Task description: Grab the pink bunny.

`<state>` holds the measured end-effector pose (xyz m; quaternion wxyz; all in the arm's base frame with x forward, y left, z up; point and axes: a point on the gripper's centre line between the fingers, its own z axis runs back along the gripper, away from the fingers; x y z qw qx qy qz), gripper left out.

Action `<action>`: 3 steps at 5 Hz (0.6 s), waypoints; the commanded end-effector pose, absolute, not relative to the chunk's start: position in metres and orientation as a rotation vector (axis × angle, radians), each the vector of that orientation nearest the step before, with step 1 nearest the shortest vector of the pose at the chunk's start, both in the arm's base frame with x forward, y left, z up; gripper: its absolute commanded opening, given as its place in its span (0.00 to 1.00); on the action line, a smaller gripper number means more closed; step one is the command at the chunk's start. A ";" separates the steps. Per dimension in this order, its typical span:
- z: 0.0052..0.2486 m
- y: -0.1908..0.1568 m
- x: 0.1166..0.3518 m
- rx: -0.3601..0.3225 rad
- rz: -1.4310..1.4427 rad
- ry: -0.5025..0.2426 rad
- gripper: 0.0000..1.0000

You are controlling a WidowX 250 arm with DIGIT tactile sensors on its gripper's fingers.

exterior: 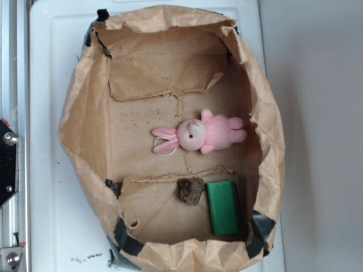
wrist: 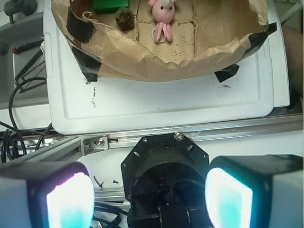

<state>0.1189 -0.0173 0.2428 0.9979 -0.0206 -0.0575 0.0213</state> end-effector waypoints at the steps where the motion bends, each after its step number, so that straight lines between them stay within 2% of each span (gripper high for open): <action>1: 0.243 -0.017 0.119 -0.041 0.043 -0.115 1.00; 2: 0.227 -0.021 0.169 -0.036 0.023 -0.190 1.00; 3: 0.210 -0.016 0.201 -0.058 -0.082 -0.218 1.00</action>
